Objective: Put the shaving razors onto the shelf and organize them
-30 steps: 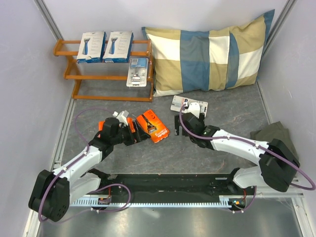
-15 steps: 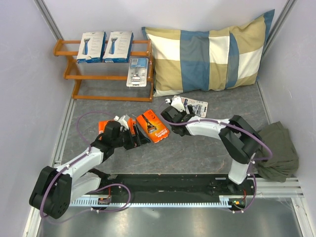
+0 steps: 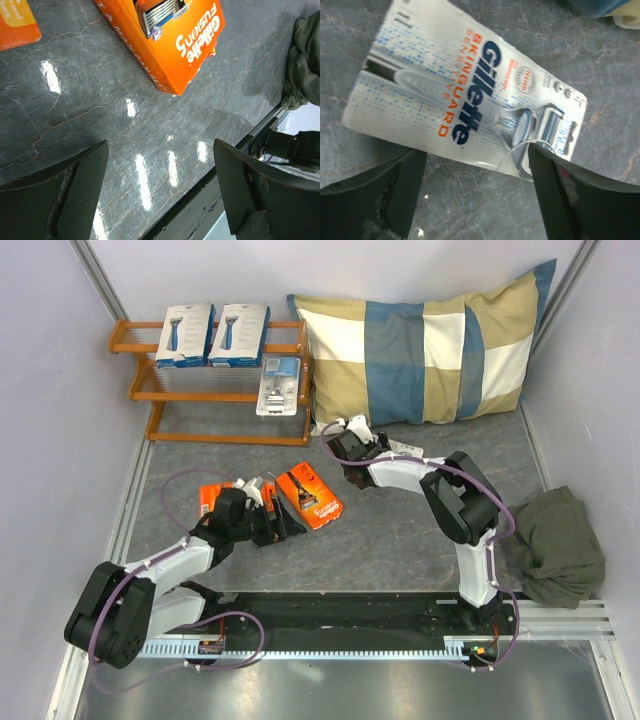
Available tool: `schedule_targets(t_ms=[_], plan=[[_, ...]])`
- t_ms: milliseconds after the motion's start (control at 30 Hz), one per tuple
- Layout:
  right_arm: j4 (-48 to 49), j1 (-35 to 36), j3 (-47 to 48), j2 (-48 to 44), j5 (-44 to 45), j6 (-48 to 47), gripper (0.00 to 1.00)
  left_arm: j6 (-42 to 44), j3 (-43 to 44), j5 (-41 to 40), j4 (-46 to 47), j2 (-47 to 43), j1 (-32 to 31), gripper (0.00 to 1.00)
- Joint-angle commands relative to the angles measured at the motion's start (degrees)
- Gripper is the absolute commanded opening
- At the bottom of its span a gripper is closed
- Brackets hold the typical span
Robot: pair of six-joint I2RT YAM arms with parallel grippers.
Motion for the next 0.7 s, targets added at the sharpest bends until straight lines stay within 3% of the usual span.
schedule_targets(t_ms=[0,167,400,667], plan=[[-0.9,-1.8,1.9,3.8,-2.9,-2.7,0.86,1.2,-0.9,1.8,4.4,1.2,-0.2,0.92],[-0.1,-3.3,2.0,4.8,-5.7,-3.3,0.61,1.1,-1.5,2.1,5.2,1.2,-0.2,0.91],[0.2,-4.7,3.8,5.9,-7.9,-4.7,0.45,1.2,-2.0,2.5,5.6,0.9,-0.2,0.91],[0.7,-4.7,2.3,1.9,-11.0,-5.2,0.15,0.4,-3.7,2.5,7.3,1.1,-0.2,0.91]])
